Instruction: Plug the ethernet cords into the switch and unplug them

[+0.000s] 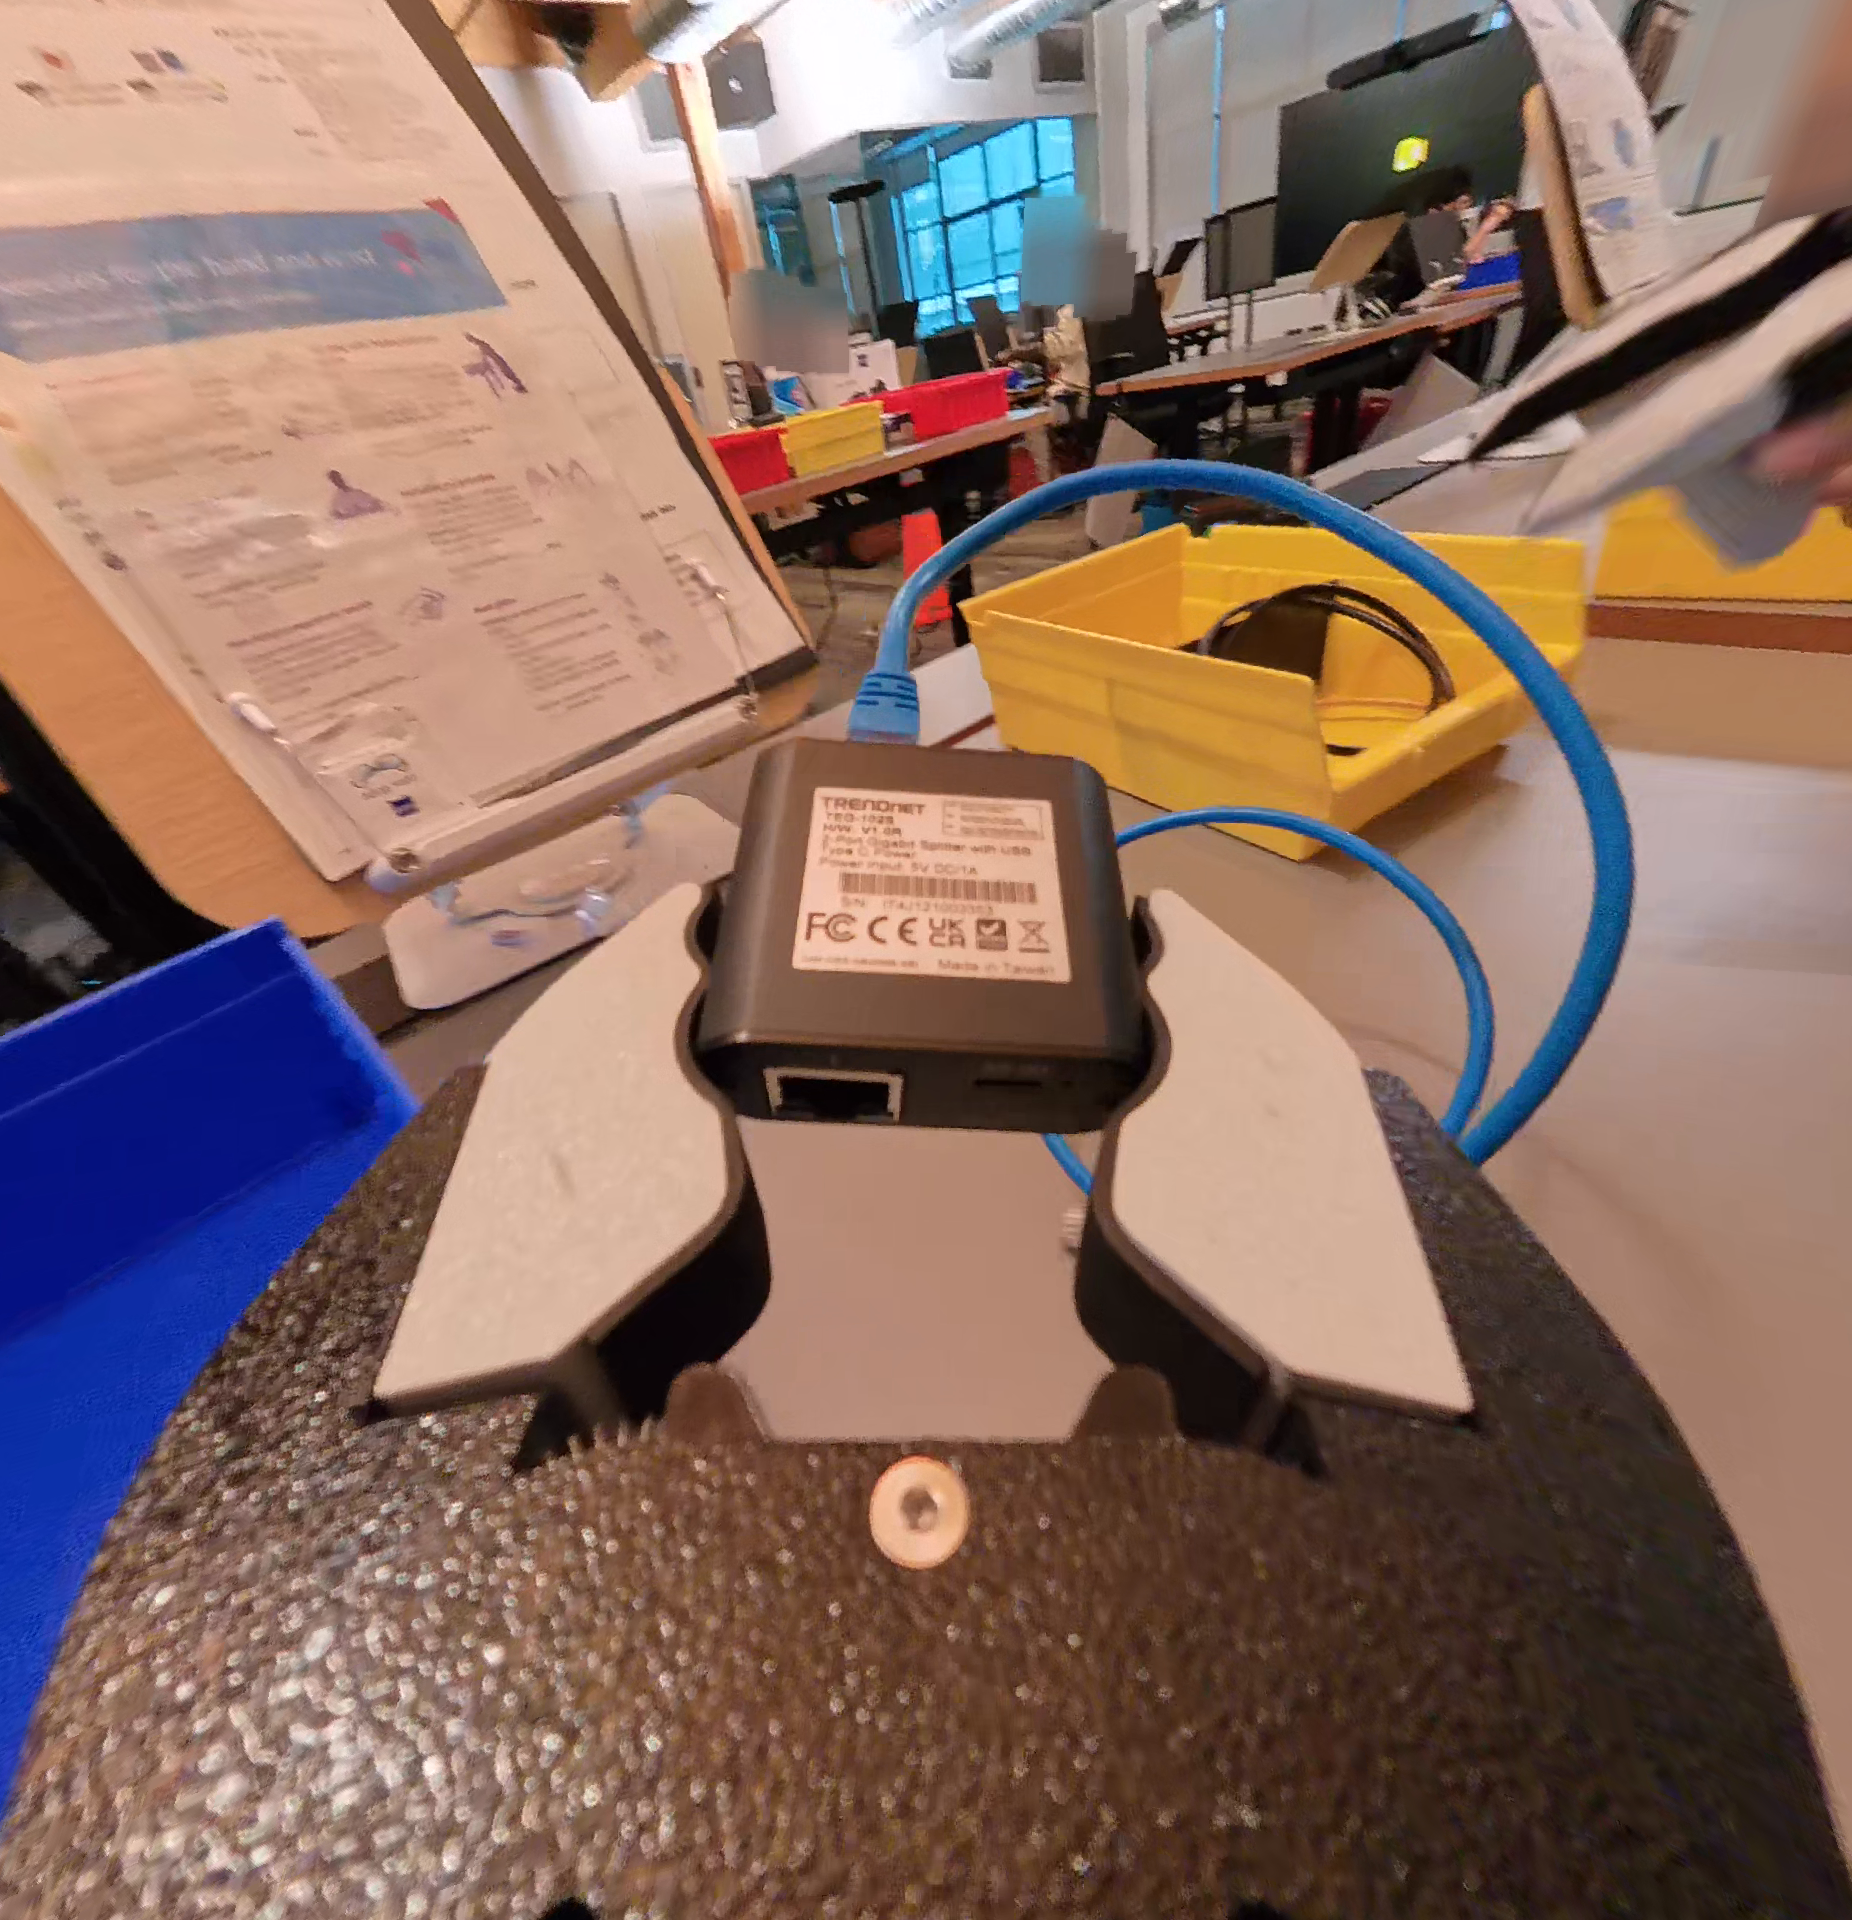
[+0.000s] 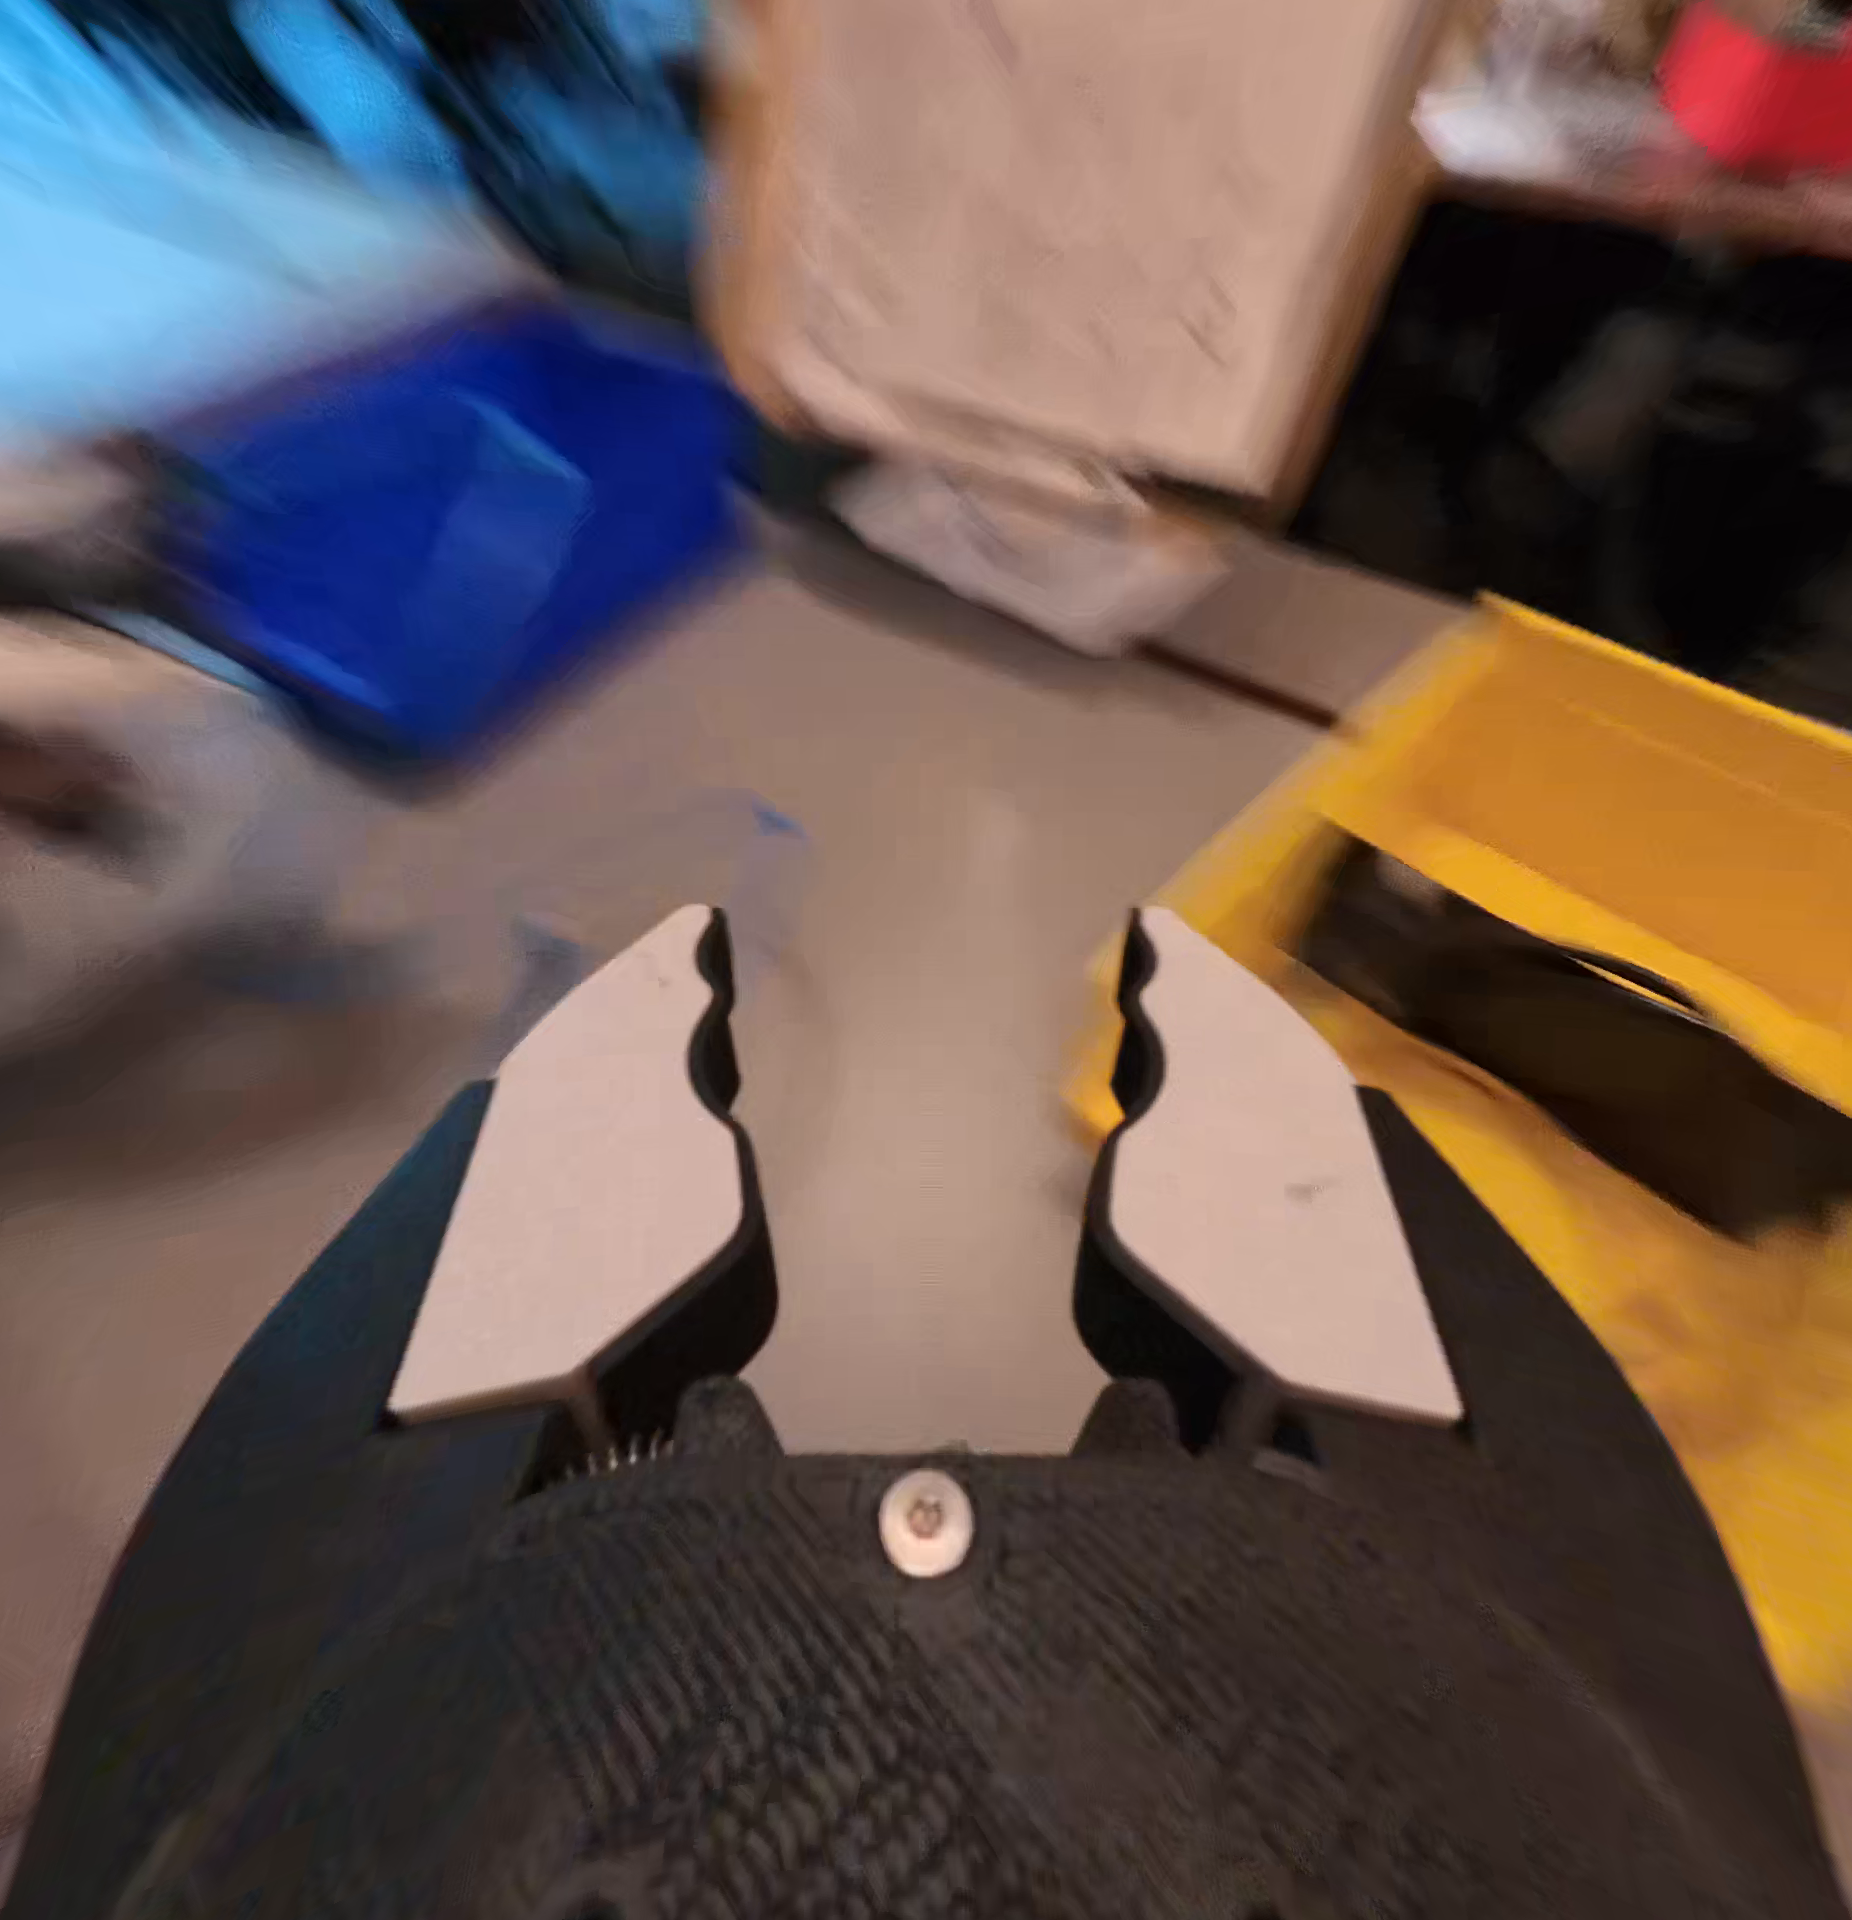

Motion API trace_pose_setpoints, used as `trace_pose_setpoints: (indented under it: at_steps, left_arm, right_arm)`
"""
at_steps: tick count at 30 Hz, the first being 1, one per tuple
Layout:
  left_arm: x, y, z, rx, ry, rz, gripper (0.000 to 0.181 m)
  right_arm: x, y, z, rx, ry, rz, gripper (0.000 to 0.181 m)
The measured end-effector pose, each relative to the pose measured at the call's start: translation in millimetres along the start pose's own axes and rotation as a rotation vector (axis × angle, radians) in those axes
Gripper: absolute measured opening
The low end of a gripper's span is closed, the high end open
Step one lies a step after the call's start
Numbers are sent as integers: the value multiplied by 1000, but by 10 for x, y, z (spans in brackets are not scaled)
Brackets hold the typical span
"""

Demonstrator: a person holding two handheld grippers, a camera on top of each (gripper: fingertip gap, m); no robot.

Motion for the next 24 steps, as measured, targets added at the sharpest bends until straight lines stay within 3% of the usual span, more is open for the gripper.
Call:
trace_pose_setpoints:
  at_steps: [1, 3, 7, 9, 12, 14, 17, 24]
  left_arm:
    - [-30, -37, -22, 5, -5, -31, 73]
    - [-109, -103, -58, 6, -32, -83, 73]
    - [-288, -192, -101, 17, -140, -130, 73]
    - [-354, -207, -110, 23, -210, -124, 73]
    - [-413, -224, -124, 33, -301, -88, 73]
    - [-460, -236, -124, 32, -354, -72, 73]
    - [-554, -249, -113, 4, -410, -83, 73]
    - [-622, -255, -106, -80, -345, -151, 73]
  right_arm:
    - [267, 31, 30, -145, -49, 163, 63]
    - [726, -26, 24, -314, -148, 381, 58]
    - [1211, -462, -119, -354, -376, 538, 50]
    - [1242, -636, -147, -371, -514, 574, 40]
    - [1307, -793, -176, -312, -555, 650, 30]
    - [1292, -873, -217, -269, -585, 597, 47]
    - [1230, -943, -287, -272, -642, 580, 47]
    - [1212, -1078, -439, -281, -779, 755, 45]
Point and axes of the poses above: each gripper's, where its closed fingertips meet, y back along the fingers, z out of its top, x = y × z across the jaws, the point moved 10 cm from there along y, back along the fingers, and after that the axes turned 10 degrees about x, right-handed, at the moved point
